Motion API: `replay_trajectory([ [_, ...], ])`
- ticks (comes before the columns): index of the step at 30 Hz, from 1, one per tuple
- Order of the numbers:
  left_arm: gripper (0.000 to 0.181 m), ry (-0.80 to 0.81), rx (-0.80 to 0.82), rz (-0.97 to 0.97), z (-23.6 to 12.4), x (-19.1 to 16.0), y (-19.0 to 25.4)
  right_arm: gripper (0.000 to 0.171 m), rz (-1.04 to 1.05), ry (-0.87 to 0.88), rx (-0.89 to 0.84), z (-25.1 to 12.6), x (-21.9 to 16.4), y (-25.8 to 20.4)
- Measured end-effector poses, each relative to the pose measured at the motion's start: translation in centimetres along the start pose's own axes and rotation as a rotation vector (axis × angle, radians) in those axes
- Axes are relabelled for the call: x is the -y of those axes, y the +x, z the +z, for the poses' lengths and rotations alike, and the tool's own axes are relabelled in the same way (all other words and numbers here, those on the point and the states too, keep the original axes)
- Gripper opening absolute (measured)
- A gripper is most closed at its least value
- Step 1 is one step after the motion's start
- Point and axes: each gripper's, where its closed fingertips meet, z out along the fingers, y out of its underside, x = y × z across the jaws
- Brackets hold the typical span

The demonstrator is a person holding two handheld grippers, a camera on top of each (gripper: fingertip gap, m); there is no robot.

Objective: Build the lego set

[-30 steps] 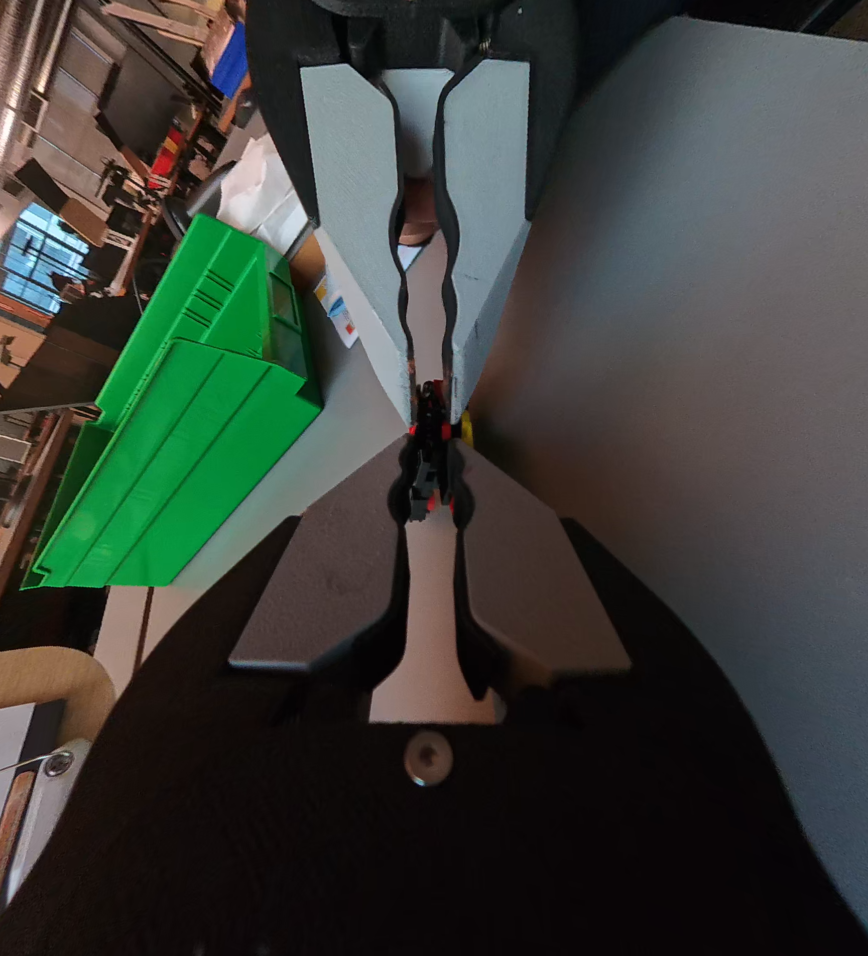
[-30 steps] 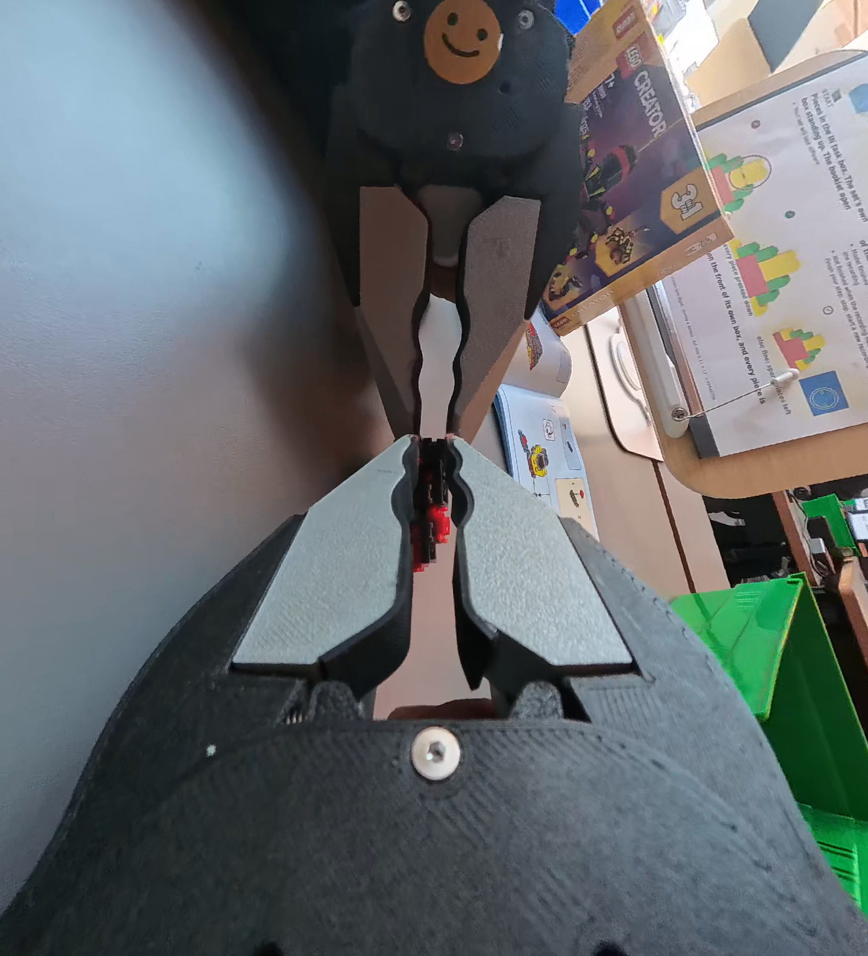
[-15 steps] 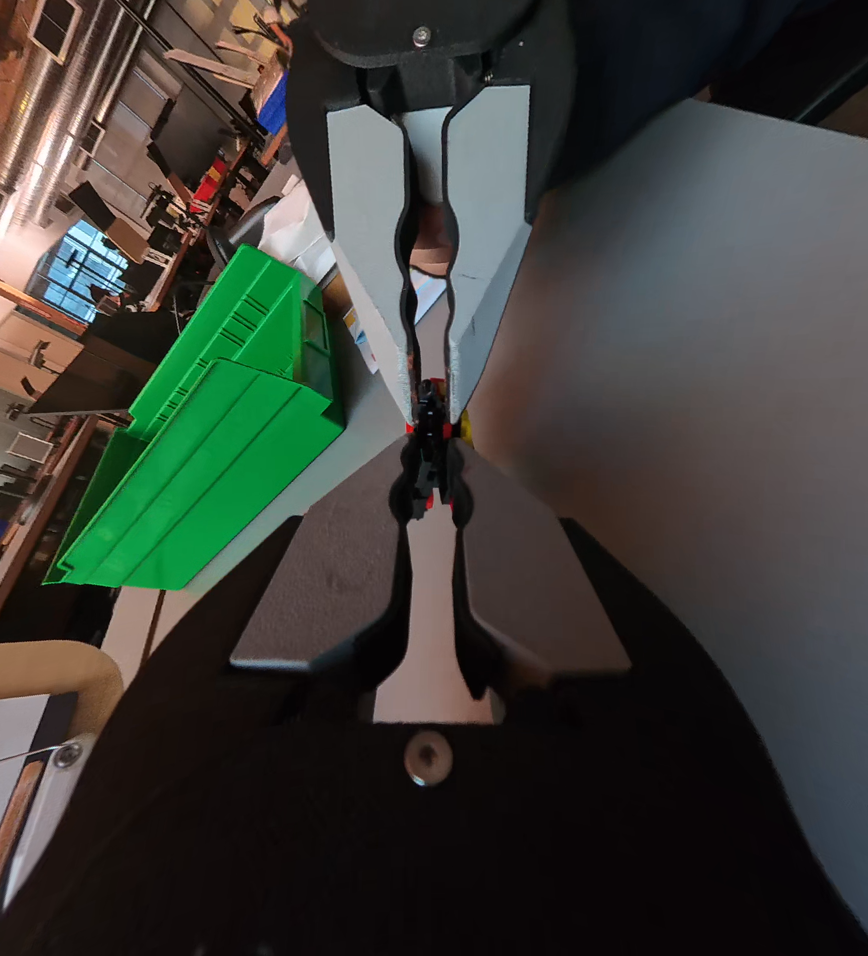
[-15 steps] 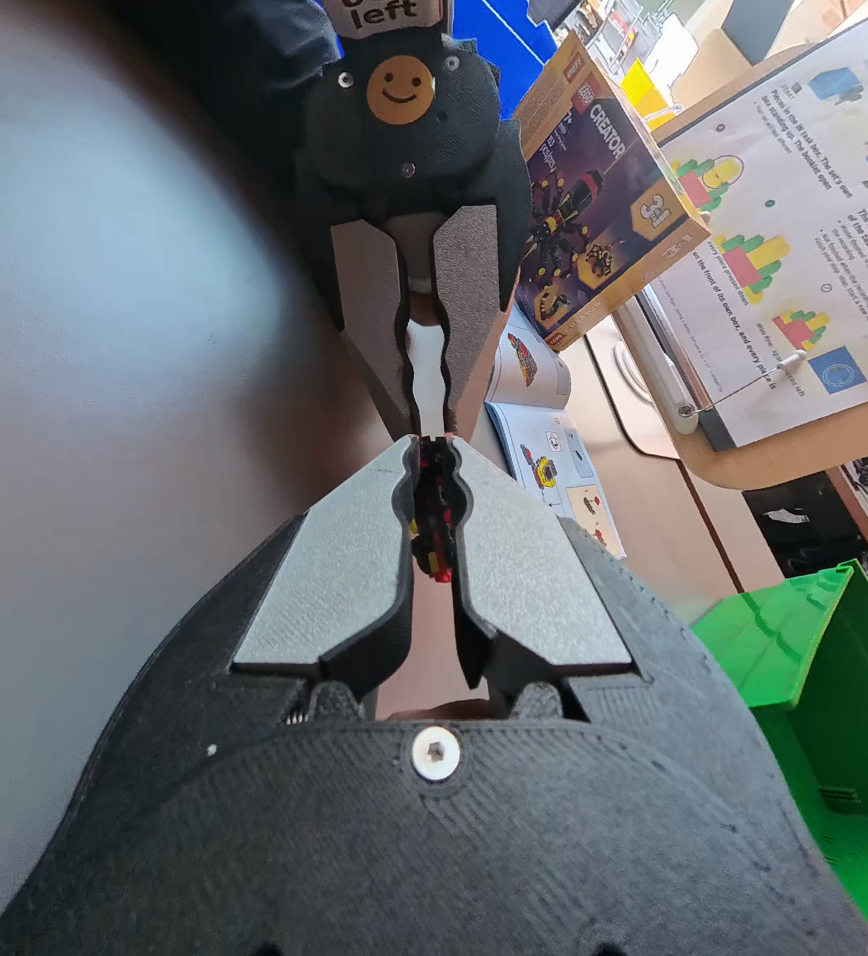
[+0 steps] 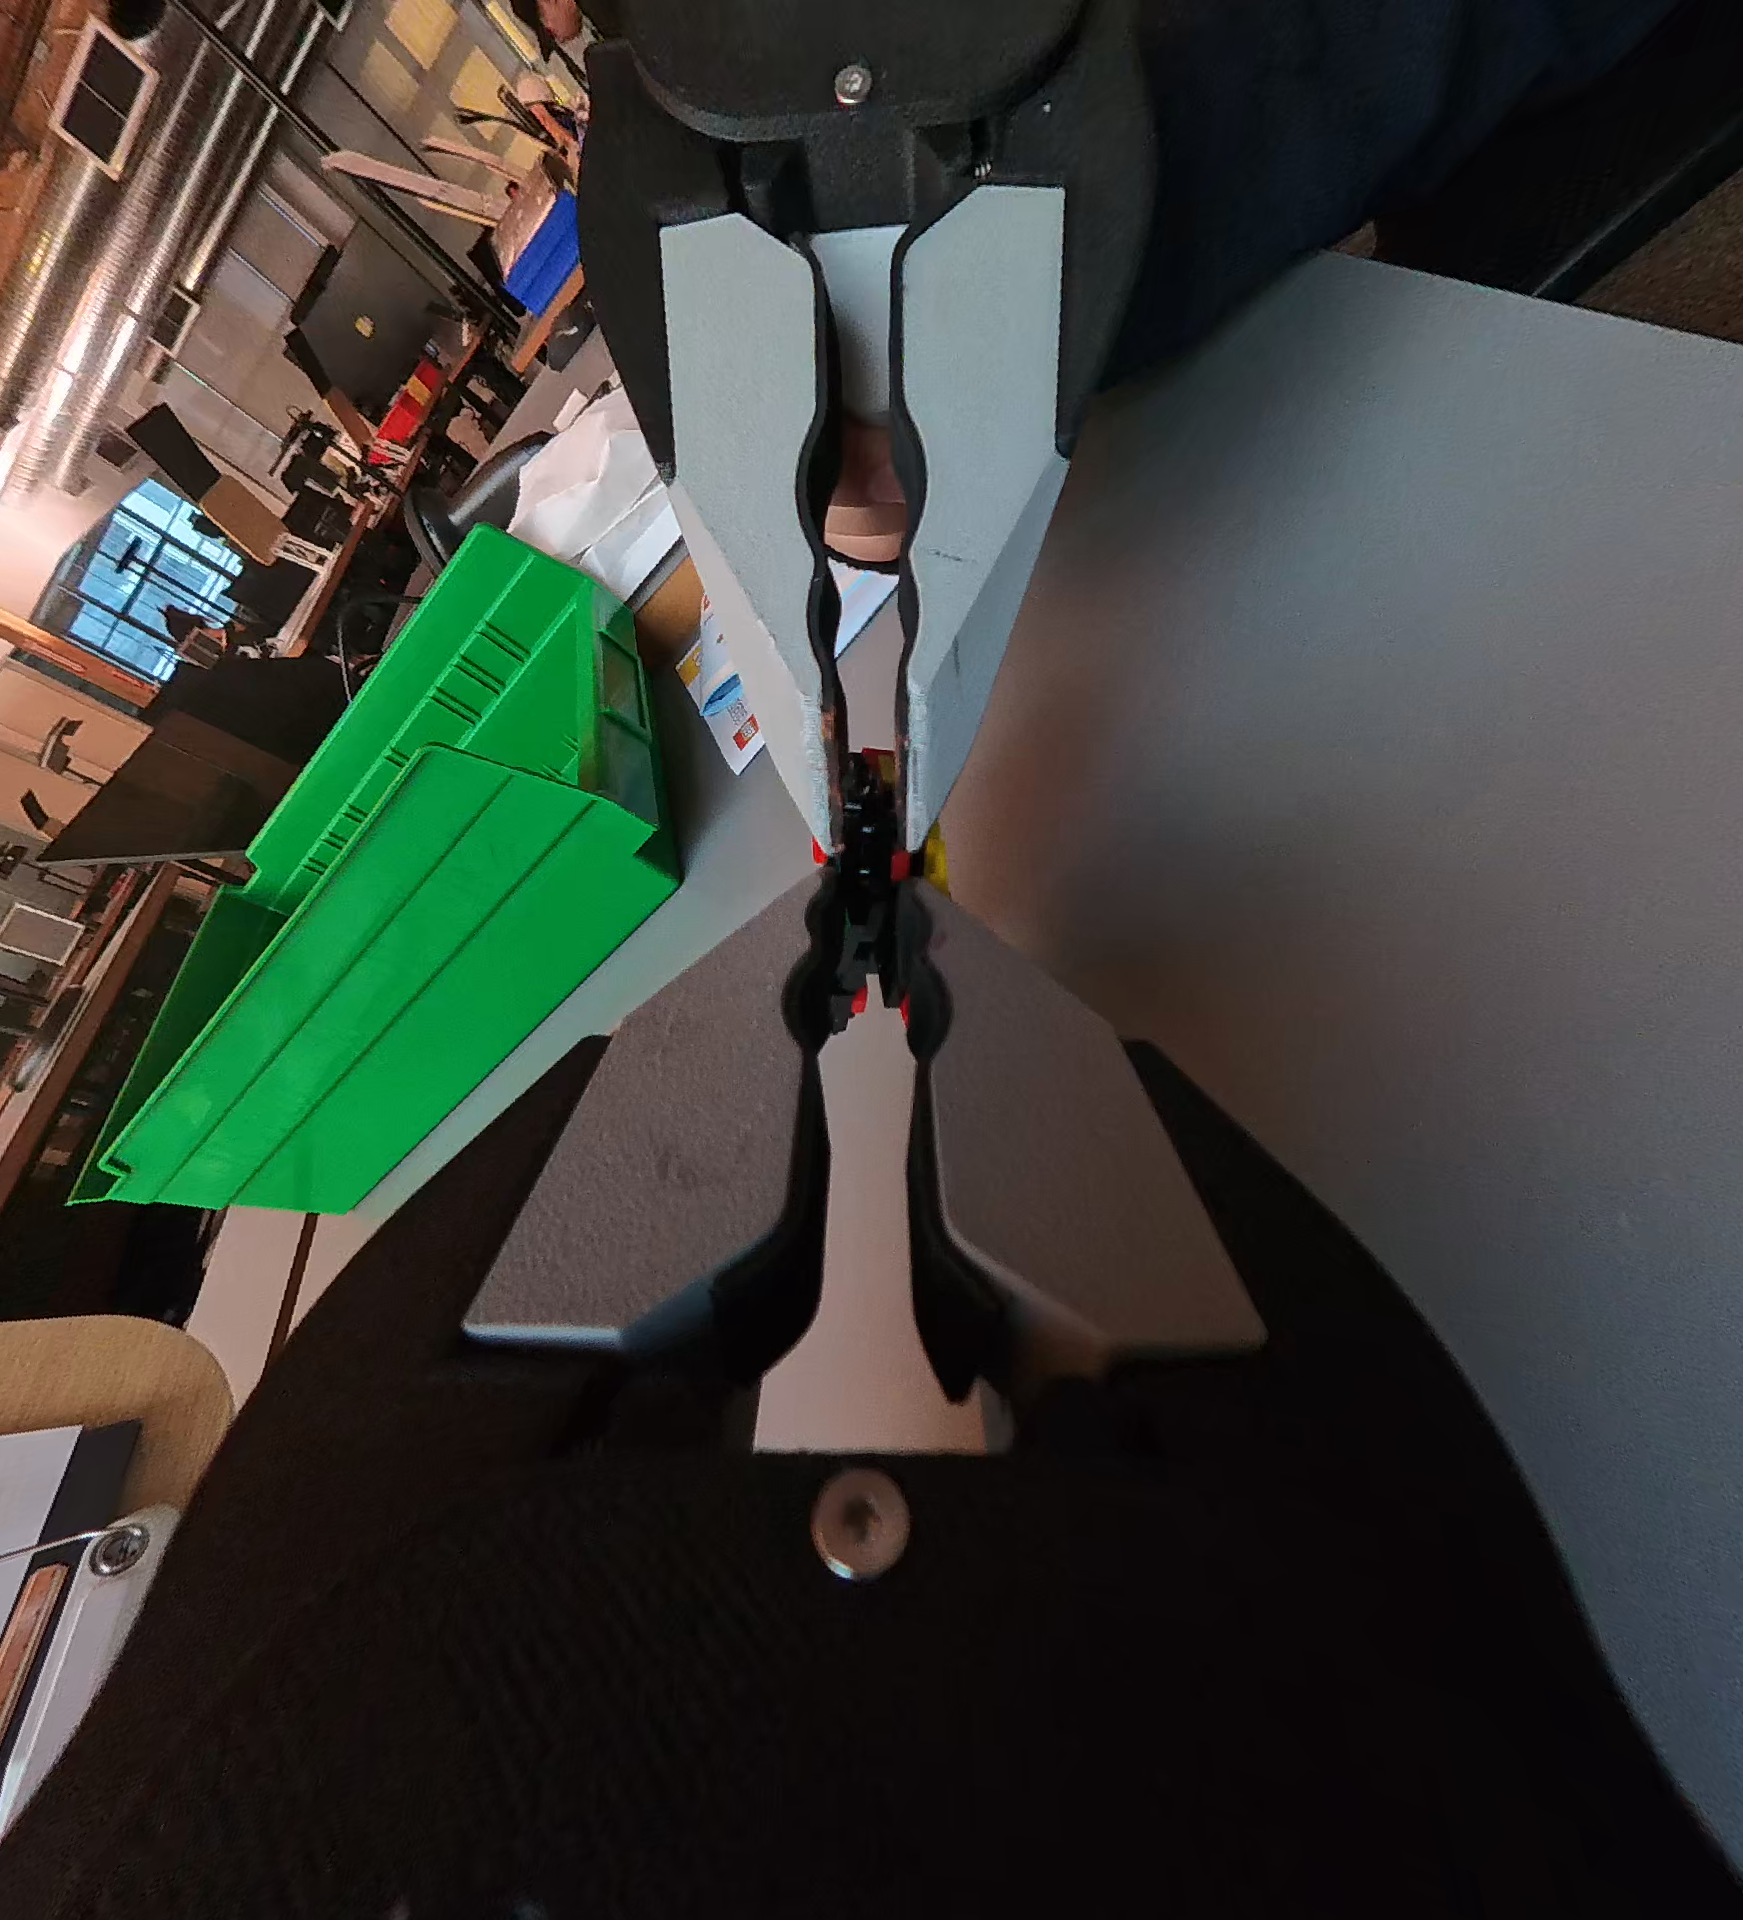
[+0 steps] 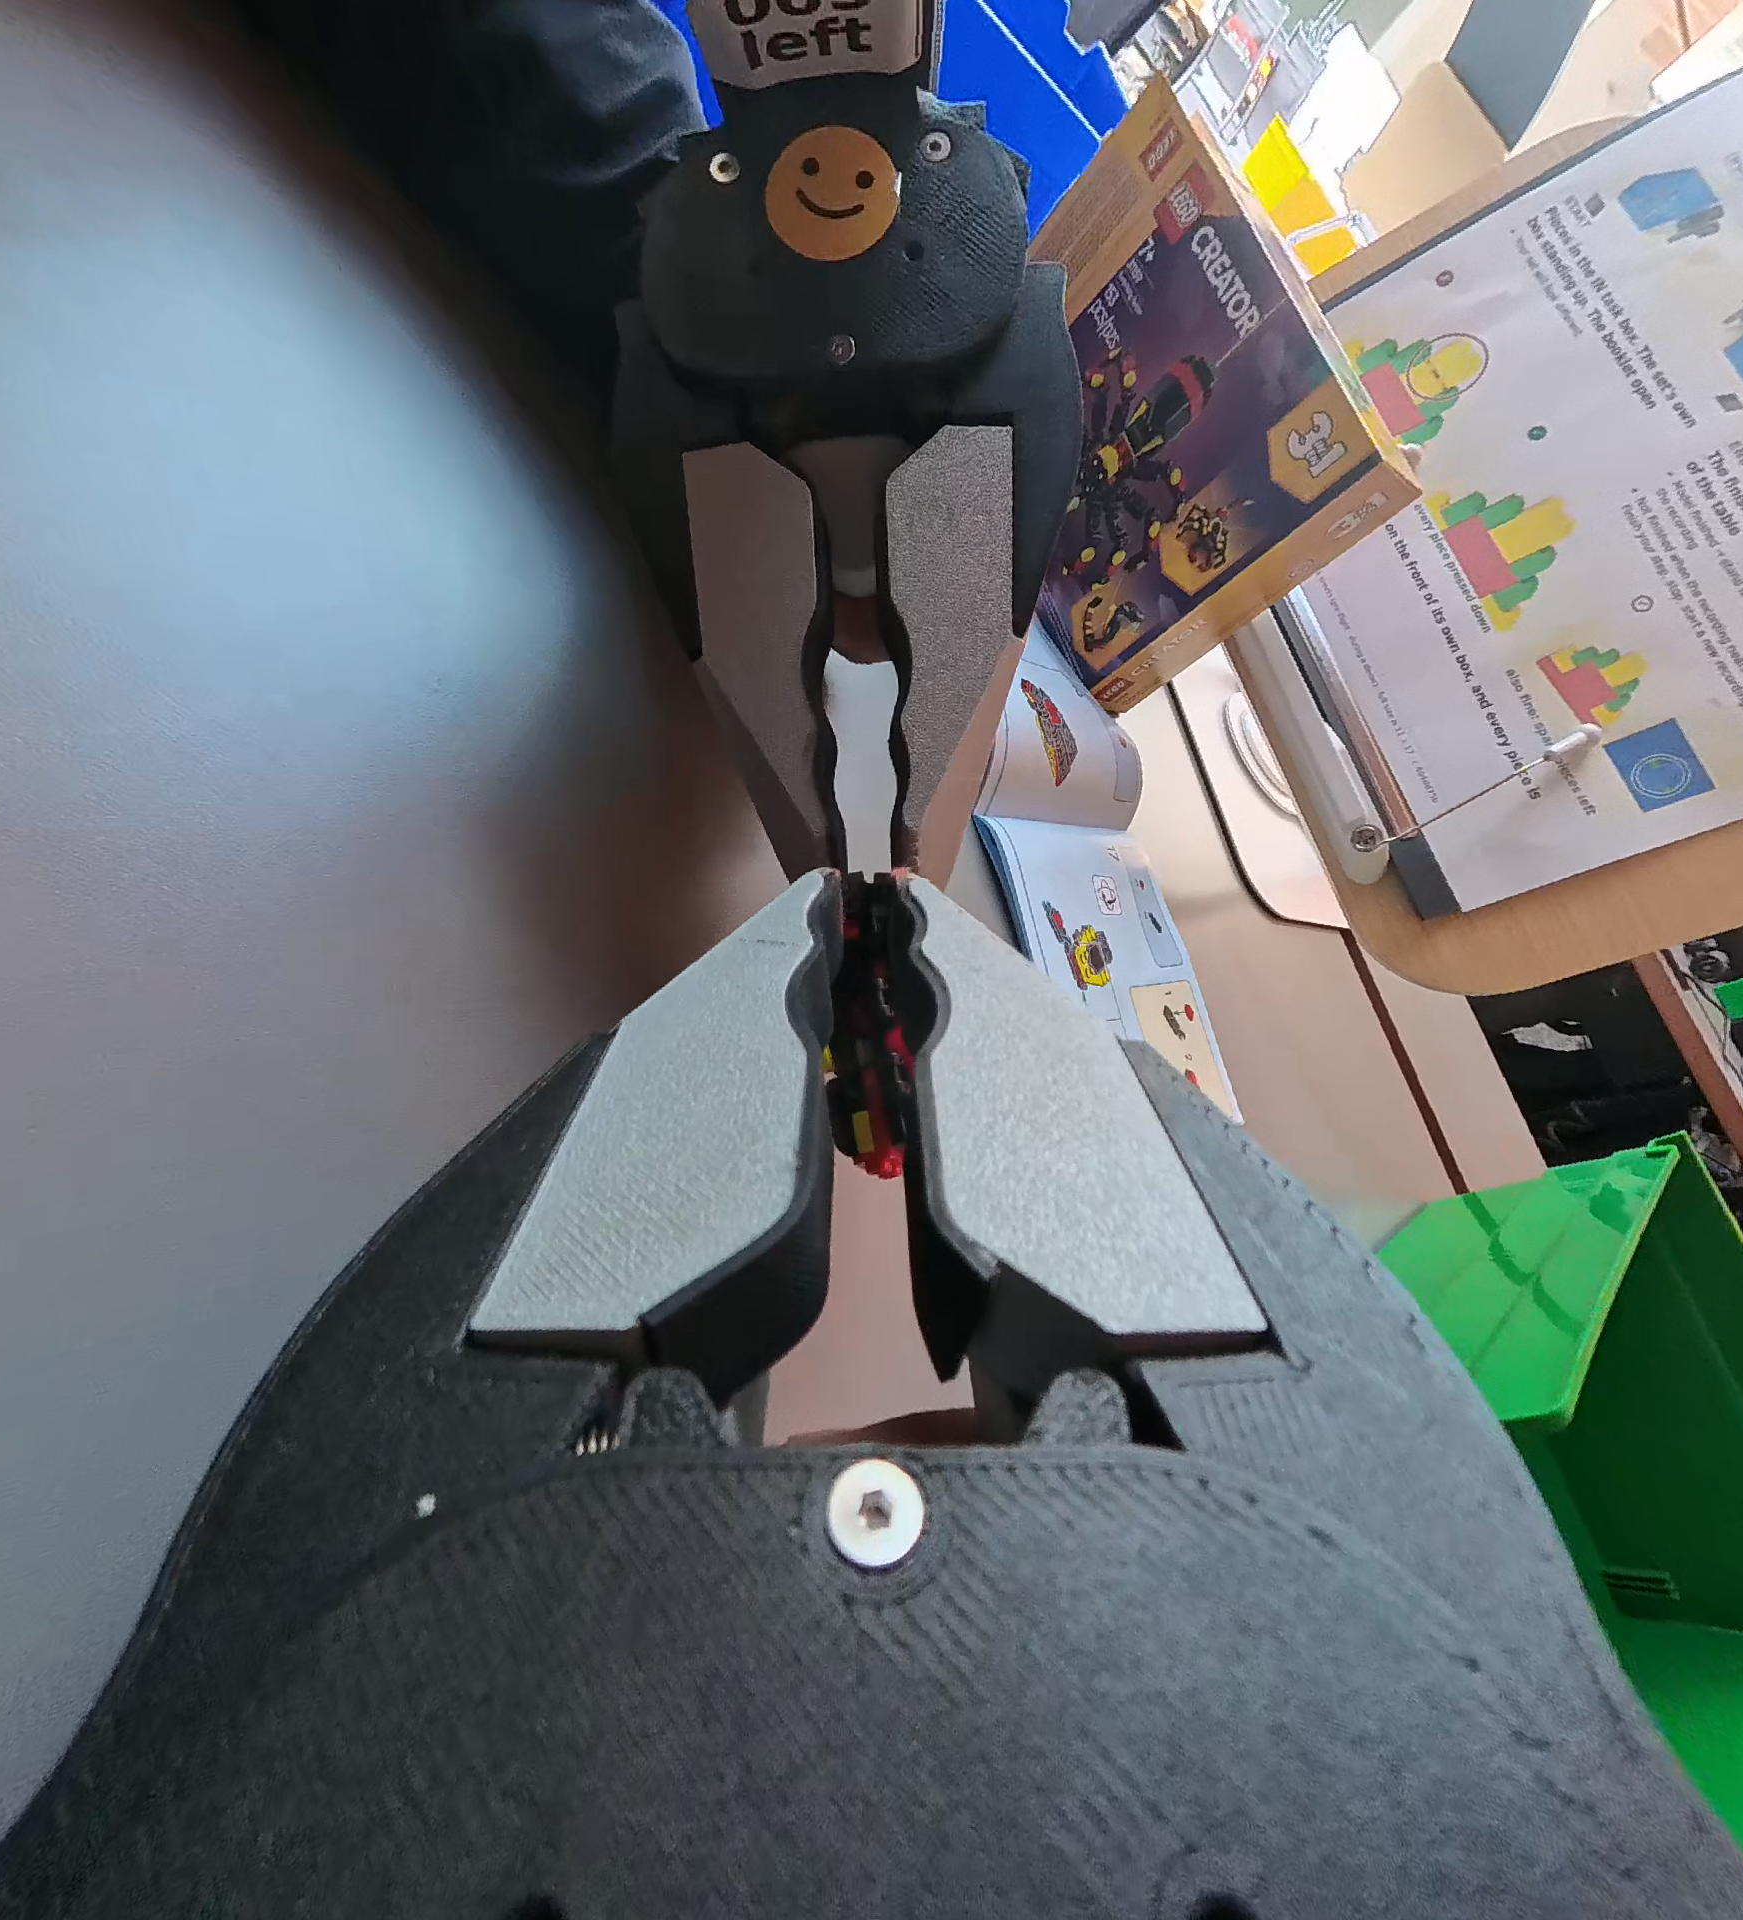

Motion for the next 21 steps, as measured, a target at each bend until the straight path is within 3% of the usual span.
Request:
replay_trajectory([
  [1, 0.007, -0.001, 0.000, -0.001, 0.0, 0.0, 0.0, 0.007, 0.000, -0.002, -0.001, 0.0, 0.0, 0.0],
  [16, 0.006, 0.010, 0.105, 0.013, -0.3, 0.5, -1.6, 0.011, 0.158, 0.108, -0.023, -0.7, 0.5, 1.5],
  [21, 0.006, 0.085, 0.074, -0.110, -1.2, 1.7, -1.8, 0.009, 0.217, 0.145, -0.028, -1.4, 1.4, 1.8],
])
